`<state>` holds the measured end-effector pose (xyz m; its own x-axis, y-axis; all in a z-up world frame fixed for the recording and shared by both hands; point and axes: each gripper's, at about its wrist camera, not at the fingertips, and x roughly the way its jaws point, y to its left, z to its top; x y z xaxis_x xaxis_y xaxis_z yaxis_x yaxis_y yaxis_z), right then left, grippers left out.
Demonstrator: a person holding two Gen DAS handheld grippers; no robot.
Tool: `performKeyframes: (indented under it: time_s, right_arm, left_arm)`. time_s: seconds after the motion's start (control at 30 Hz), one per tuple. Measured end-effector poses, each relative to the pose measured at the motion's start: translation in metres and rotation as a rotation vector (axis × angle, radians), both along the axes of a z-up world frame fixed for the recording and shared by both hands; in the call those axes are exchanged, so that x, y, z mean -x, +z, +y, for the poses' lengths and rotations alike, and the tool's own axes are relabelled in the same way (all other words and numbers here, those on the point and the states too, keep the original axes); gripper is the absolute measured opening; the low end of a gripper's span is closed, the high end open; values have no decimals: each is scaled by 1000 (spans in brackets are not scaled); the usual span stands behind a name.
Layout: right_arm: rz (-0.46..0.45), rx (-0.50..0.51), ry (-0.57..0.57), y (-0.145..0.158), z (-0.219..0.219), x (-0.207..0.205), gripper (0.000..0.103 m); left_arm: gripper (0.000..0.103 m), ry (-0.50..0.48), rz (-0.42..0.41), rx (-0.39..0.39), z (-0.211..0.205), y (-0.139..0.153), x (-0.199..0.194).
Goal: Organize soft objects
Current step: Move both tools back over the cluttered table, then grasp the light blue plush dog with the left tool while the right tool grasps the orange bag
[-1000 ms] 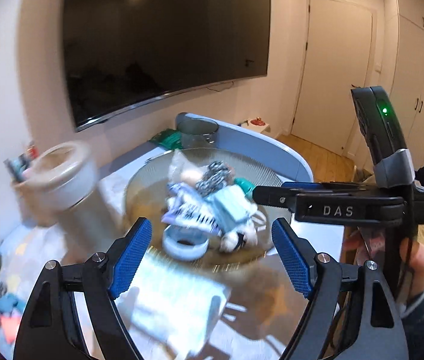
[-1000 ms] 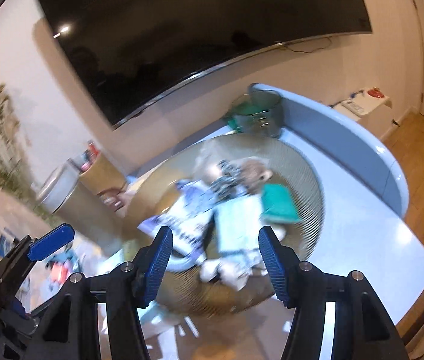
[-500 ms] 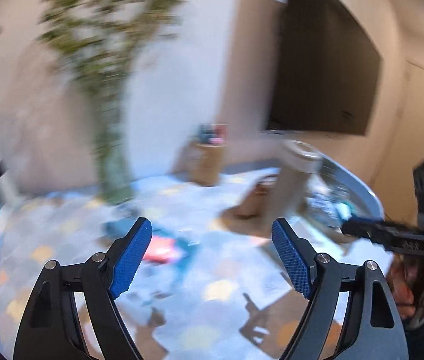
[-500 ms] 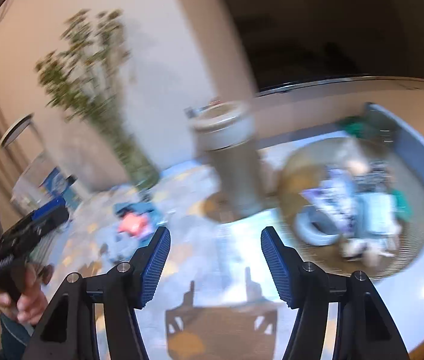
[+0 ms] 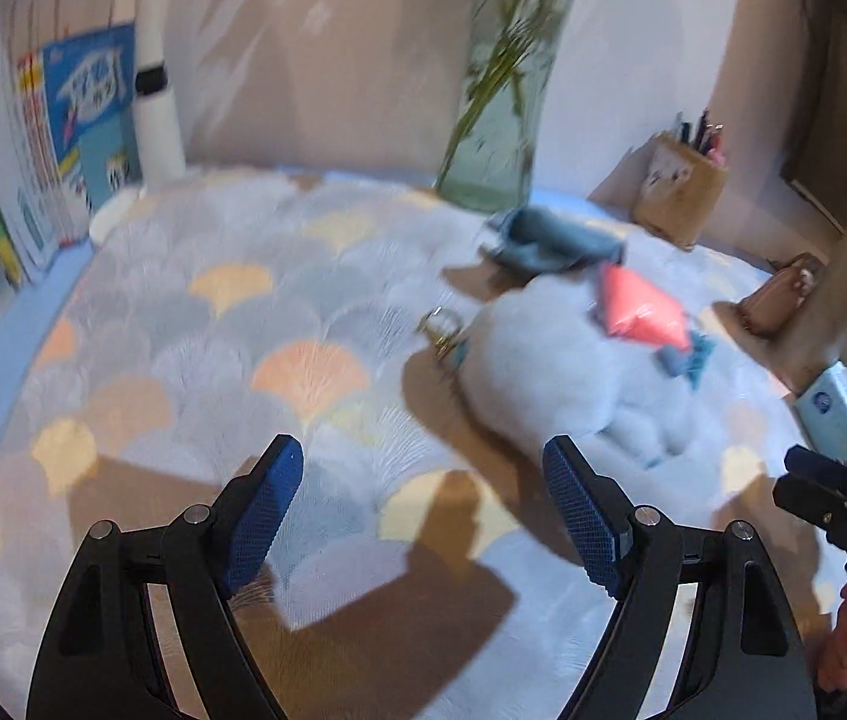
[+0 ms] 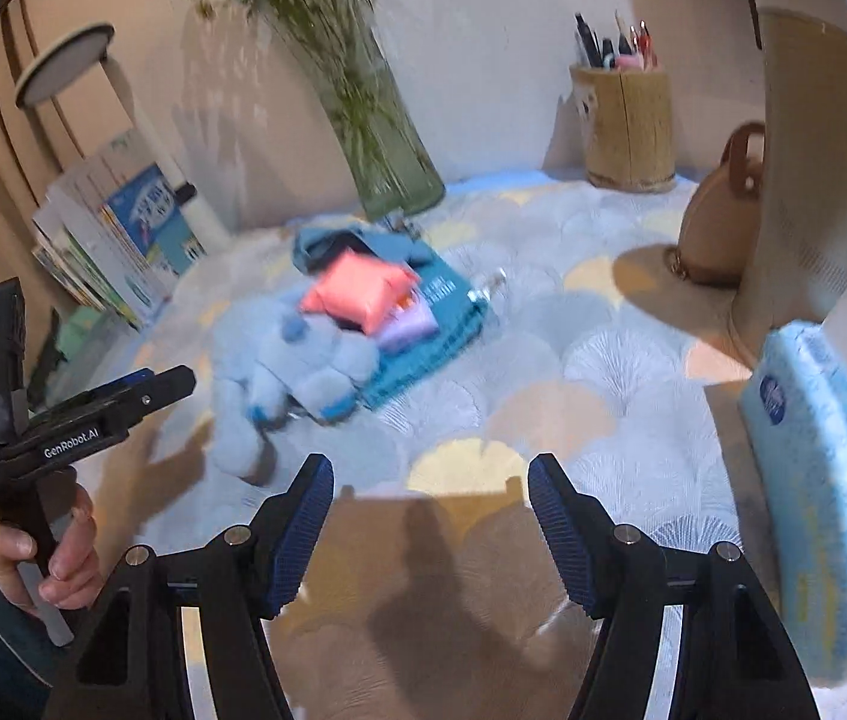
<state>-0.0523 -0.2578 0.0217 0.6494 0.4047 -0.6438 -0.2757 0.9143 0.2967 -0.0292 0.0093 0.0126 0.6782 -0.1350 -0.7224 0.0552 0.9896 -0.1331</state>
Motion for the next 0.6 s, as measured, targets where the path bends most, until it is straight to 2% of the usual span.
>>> performKeyframes:
  time_s: [0.07,0.1,0.17,0.43,0.53,0.6]
  right_arm:
    - [20,16,-10,-13,2,-6,66]
    - [43,17,-9,-15,2,-10,66]
    - [31,16,-8,-14,0,-10,66]
    - [60,-40,-18,-15,-9,-14,66]
    - [94,-64,20,-1,-7,-18,66]
    - [59,-66,44,19,-2,-22,66]
  left_arm:
    - [79,3,60,8,2,-9,-8]
    - [79,-7,57,18,2,-9,-8]
    - [81,-20,33,36,5,-6,-5]
    - [81,-18,39,87,9,5,1]
    - [81,-44,25,194,11,24,2]
    - [81,-35,36,214,6,36,-8]
